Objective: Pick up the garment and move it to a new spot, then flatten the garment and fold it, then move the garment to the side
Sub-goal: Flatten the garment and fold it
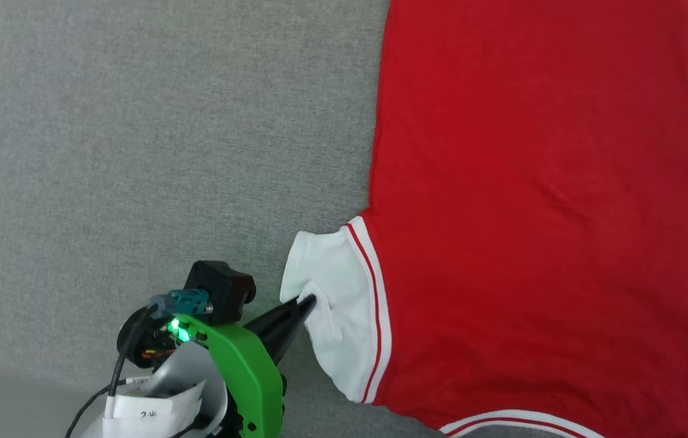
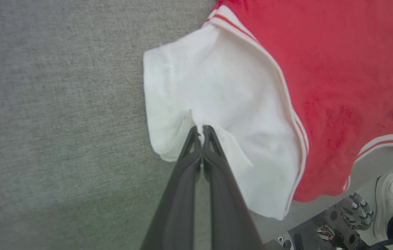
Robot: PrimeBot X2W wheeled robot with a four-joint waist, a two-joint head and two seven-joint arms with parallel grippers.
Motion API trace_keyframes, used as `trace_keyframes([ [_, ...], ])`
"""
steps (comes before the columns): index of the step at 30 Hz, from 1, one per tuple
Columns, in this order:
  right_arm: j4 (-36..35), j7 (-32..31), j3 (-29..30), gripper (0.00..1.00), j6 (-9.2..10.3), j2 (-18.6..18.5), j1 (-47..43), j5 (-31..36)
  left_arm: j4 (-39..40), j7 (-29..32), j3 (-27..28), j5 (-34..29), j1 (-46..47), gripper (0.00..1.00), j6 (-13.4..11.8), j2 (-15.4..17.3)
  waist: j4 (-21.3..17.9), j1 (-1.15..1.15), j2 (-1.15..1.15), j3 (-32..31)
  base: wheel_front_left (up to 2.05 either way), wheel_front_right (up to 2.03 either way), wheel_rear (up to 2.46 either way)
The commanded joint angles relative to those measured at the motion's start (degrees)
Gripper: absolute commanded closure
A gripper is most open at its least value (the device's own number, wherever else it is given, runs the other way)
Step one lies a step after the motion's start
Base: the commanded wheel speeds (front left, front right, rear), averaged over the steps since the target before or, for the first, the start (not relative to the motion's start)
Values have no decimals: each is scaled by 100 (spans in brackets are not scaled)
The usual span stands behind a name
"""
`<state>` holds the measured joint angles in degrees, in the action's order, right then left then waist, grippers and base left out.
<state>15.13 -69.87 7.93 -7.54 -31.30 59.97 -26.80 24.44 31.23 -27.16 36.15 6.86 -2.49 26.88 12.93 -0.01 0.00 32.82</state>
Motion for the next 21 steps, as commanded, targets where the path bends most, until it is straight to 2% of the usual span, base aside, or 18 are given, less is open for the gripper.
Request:
trace_keyframes([
  [1,148,-6,-47,0,5,8,186,95,-47,-64,16,-28,176,100,43,-11,554,1,0,551,0,0,0],
  [8,881,52,-241,0,5,-81,790,589,-190,-296,-9,6,318,100,105,-201,774,1,0,783,0,0,0],
  [17,1273,65,-666,0,5,-163,788,503,-426,-506,-95,46,322,100,174,-350,889,1,0,827,0,0,0],
  [18,1300,44,-732,57,5,-192,724,481,-440,-532,-97,69,331,100,182,-379,894,1,0,804,0,0,0],
  [19,1313,47,-776,100,5,-219,676,467,-455,-538,-101,76,337,100,186,-387,895,1,0,784,0,0,0],
  [21,1338,58,-842,100,5,-269,568,427,-485,-537,-106,82,345,100,188,-387,882,1,0,730,0,0,0],
])
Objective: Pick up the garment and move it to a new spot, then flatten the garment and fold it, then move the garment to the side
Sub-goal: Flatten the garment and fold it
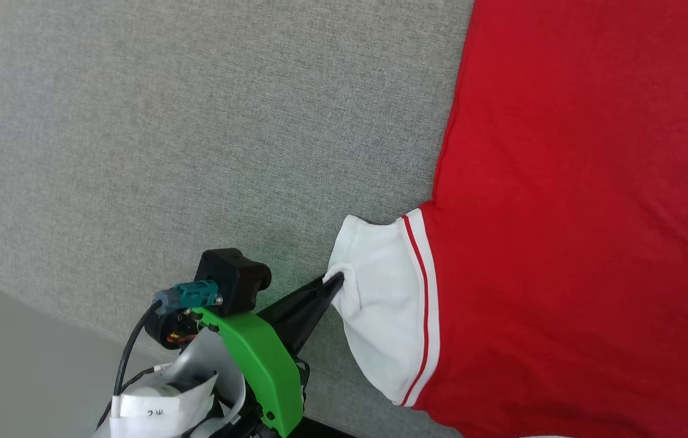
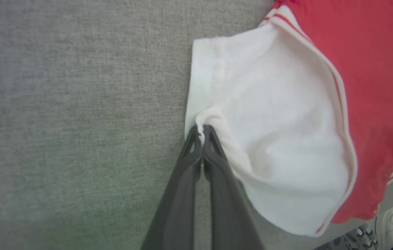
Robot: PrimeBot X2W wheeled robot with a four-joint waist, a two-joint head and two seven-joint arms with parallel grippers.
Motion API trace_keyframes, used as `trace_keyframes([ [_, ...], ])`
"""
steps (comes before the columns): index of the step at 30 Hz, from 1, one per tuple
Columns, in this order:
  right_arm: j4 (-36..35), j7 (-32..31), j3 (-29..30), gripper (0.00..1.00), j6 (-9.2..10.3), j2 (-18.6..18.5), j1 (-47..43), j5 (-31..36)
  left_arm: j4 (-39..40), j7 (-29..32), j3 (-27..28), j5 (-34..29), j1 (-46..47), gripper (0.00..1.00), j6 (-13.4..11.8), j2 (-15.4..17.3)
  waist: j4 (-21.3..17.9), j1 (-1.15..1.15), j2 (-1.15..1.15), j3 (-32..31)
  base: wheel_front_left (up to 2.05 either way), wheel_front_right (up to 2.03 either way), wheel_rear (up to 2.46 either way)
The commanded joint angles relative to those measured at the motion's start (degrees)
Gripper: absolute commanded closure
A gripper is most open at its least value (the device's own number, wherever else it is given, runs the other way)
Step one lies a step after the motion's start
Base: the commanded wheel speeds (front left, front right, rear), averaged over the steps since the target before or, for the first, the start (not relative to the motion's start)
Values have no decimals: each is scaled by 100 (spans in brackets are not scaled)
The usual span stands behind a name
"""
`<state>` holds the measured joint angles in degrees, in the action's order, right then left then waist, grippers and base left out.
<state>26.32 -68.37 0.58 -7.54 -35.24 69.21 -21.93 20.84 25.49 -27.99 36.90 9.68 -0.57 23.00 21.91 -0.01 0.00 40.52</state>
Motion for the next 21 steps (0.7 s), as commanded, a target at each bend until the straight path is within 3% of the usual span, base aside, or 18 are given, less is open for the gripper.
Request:
trace_keyframes([
  [1,232,-77,-122,100,5,104,-403,-85,-134,38,-22,12,65,100,-7,3,-25,1,0,-68,0,0,0],
  [10,395,224,-30,100,5,120,-1044,-261,-235,50,19,31,23,100,-60,68,-240,1,0,-606,0,0,0],
  [21,365,577,309,100,5,244,-2630,-352,-393,119,88,162,-173,100,-218,109,-734,1,0,-1789,0,0,0],
])
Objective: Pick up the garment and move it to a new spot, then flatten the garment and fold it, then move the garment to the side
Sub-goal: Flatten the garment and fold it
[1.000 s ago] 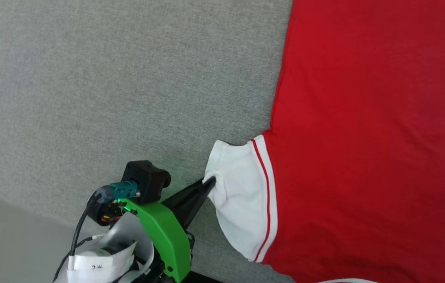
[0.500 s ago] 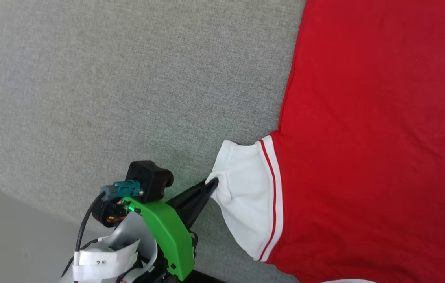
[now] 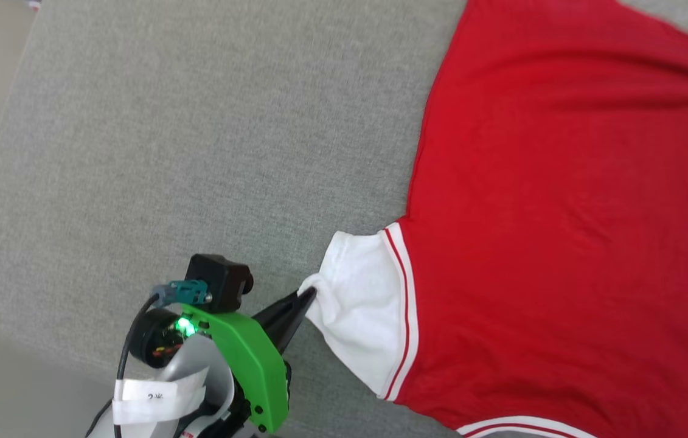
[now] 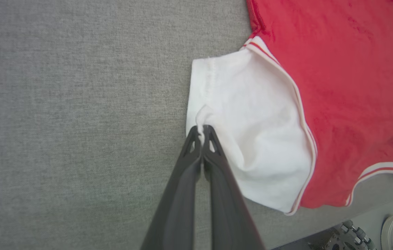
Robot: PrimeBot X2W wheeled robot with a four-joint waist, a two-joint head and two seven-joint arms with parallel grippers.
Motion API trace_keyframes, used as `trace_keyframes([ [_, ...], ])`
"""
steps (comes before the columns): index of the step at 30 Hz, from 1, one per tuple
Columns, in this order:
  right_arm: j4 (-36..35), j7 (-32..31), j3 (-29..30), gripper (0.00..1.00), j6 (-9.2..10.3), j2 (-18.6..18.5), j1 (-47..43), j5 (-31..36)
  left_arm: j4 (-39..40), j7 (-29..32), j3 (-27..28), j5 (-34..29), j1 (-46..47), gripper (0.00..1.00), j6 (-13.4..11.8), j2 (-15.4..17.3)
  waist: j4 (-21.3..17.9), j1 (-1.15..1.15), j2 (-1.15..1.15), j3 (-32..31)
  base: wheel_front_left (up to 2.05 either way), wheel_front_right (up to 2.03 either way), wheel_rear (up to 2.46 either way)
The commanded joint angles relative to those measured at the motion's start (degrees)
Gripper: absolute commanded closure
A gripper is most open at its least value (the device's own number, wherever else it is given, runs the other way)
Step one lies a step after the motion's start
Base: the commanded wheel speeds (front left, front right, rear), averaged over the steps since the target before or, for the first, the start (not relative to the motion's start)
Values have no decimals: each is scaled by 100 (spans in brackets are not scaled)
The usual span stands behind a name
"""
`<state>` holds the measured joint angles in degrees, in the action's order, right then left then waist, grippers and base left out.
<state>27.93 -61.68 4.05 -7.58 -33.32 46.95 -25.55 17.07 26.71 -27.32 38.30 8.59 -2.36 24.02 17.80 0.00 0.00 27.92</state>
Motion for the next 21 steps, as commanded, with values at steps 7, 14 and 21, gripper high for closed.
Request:
trace_keyframes([
  [7,-3,187,239,100,9,294,-1576,-246,-230,24,54,126,-369,100,-147,80,-672,0,0,-1328,0,0,0],
  [14,-451,439,335,100,9,345,-2576,-457,-302,-25,120,269,-728,100,-290,87,-981,0,0,-1883,0,0,0],
  [21,-1088,628,573,100,9,470,-3436,-601,-428,-234,314,487,-1040,100,-431,6,-1281,0,0,-2214,0,0,0],
])
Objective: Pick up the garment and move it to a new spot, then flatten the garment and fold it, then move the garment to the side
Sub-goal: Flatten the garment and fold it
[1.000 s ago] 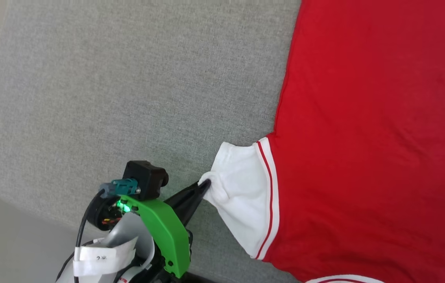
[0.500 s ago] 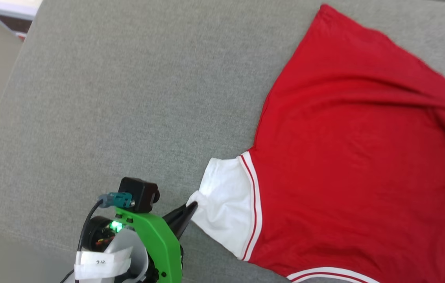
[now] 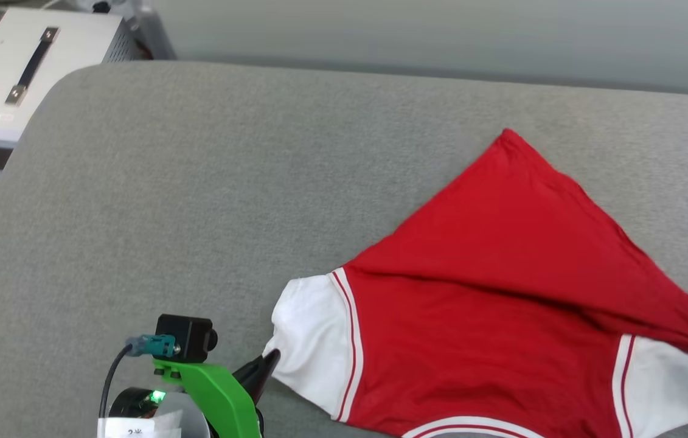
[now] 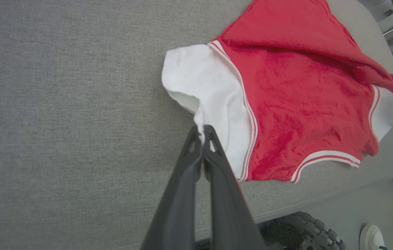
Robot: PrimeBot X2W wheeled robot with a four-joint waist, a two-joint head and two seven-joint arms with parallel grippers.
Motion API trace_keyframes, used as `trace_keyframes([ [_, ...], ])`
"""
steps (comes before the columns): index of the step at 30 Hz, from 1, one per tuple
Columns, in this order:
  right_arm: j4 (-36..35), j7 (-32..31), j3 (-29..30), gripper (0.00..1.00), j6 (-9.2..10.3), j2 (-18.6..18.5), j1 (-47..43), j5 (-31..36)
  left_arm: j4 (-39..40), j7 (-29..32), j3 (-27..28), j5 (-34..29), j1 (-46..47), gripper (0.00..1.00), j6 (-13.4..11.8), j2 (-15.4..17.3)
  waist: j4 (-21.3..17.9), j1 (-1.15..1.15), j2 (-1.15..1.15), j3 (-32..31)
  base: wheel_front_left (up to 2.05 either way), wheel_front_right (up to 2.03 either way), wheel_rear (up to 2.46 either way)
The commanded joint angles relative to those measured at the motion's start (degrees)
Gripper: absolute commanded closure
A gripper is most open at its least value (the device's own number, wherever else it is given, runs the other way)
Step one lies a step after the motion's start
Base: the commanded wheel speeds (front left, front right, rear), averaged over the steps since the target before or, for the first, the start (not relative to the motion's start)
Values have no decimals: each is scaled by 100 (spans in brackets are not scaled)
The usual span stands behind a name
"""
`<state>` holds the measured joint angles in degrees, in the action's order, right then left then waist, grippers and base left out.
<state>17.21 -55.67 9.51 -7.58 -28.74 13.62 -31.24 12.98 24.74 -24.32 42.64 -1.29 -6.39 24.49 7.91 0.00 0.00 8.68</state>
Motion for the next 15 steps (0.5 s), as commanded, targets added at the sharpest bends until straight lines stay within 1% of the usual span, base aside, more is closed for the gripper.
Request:
trace_keyframes([
  [1,-83,55,94,100,9,37,-229,-44,-30,-51,21,62,-69,100,-36,-48,-316,0,0,-311,0,0,0],
  [6,-301,141,332,100,9,204,-781,-71,-87,-85,22,83,-135,100,-61,-59,-380,0,0,-417,0,0,0],
  [11,-457,265,556,100,9,361,-1282,-4,-128,-167,51,136,-146,100,-88,-136,-381,0,0,-459,0,0,0],
  [15,-516,305,620,100,9,516,-1480,4,-164,-197,30,151,-118,100,-89,-190,-391,0,0,-447,0,0,0],
])
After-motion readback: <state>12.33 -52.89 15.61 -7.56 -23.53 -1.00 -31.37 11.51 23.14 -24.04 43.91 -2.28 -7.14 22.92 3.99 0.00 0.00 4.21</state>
